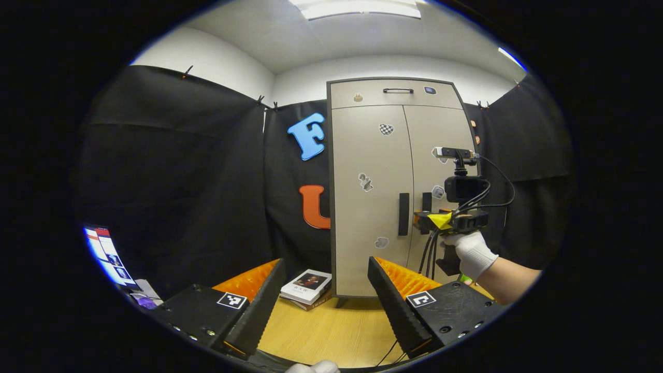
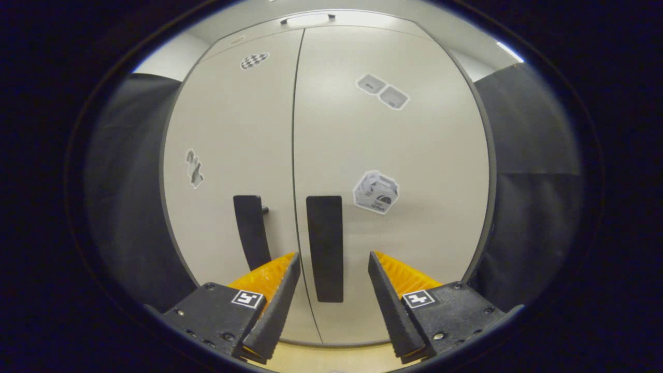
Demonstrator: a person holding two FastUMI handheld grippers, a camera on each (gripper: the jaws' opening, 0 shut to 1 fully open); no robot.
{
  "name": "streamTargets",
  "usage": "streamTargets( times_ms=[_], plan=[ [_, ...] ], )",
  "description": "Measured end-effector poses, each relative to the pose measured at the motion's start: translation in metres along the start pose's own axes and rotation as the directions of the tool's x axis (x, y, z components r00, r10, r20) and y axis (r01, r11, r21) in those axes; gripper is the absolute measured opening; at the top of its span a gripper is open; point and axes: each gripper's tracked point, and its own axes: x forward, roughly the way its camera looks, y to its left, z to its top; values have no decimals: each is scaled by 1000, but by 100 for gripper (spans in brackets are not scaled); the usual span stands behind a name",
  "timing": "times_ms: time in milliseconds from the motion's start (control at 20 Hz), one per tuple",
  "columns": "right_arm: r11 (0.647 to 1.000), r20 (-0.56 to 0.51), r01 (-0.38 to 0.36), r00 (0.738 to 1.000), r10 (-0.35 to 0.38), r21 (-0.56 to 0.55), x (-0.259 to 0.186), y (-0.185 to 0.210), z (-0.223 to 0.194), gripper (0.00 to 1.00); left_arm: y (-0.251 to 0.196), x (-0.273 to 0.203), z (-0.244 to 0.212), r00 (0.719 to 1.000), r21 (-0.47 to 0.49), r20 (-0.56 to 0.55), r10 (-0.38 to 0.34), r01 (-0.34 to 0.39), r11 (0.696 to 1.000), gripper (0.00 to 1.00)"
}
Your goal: Open the right door of the double-door shoe cabinet with the right hand, and open the left door with the left hand.
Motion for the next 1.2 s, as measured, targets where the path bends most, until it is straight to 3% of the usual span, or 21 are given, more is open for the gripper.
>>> streamTargets(
  times_ms=[150,450,950,1200],
  plan=[
    [1000,-16,1,1000,-1,18,12,1,-2,74,2,2,0,1000,-2,1,5,-5,1000,96],
    [999,-28,25,999,-24,23,21,5,-10,39,7,5,-1,1000,-14,8,1,-1,1000,96],
    [1000,-48,-3,999,2,-22,13,2,-13,24,-5,11,-6,997,-37,-9,-76,76,996,96],
    [1000,-43,-22,999,21,-19,4,-2,-14,21,-6,0,-6,995,-31,9,-102,103,994,96]
  ],
)
